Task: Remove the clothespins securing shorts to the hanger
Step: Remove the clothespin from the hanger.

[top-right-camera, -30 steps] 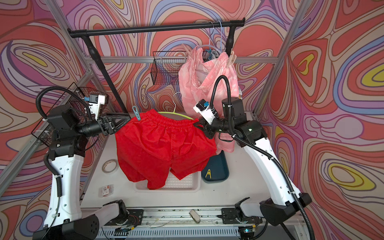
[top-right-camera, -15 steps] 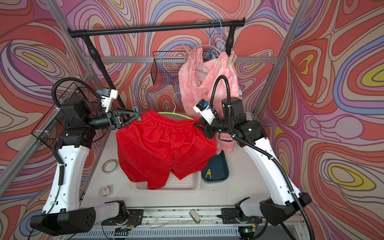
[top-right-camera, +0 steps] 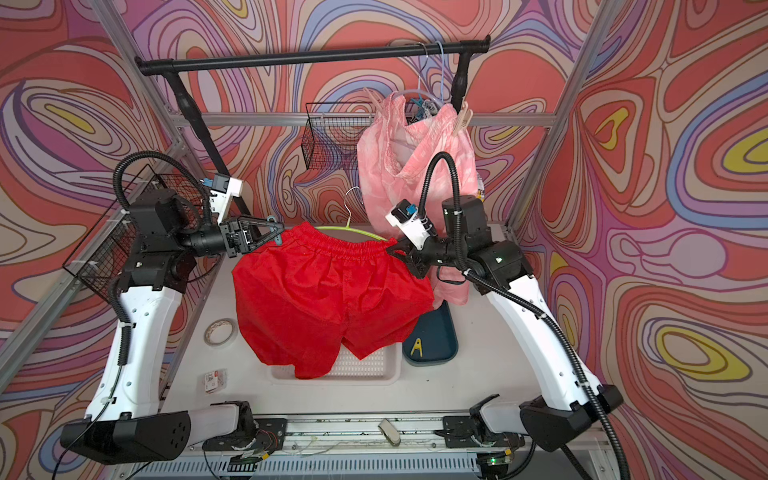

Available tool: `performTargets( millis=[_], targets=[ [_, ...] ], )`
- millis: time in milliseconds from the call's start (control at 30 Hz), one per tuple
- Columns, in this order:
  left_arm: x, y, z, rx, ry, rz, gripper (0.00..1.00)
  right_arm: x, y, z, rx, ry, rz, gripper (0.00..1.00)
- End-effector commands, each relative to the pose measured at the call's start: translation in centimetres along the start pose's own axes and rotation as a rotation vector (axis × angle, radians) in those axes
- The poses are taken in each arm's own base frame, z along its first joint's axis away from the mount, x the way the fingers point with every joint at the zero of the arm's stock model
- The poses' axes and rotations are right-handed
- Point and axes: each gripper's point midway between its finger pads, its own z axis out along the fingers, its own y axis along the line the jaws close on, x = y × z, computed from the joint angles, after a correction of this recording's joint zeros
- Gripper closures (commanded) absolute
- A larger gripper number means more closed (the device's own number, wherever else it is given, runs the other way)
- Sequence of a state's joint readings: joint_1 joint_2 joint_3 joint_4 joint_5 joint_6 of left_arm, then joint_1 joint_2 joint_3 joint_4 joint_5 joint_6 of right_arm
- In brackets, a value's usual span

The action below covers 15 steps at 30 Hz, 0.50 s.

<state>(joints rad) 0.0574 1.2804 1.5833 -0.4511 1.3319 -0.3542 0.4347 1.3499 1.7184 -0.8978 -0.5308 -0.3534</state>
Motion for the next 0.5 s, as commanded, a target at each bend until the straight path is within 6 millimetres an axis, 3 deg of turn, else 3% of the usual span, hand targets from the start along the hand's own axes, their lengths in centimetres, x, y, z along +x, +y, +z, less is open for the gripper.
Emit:
performTargets(
  millis=[0,133,467],
  targets=[
    [-0.2,-1.2,0.4,0.035,0.014,0.037,0.92,-1.9,0.6,-0.8,-0.001,-0.075,-0.028,1.00],
    [-0.6,-1.1,0.3,0.004,0.000,0.060,1.00,-1.5,0.8,-0.8,-0.005,-0.064,-0.032,1.00],
    [-3.3,-0.5,-1.0,-0.214,-0.102,0.140,1.00,1.7,1.1,-0.3,0.000,0.014,0.023,1.00]
  ],
)
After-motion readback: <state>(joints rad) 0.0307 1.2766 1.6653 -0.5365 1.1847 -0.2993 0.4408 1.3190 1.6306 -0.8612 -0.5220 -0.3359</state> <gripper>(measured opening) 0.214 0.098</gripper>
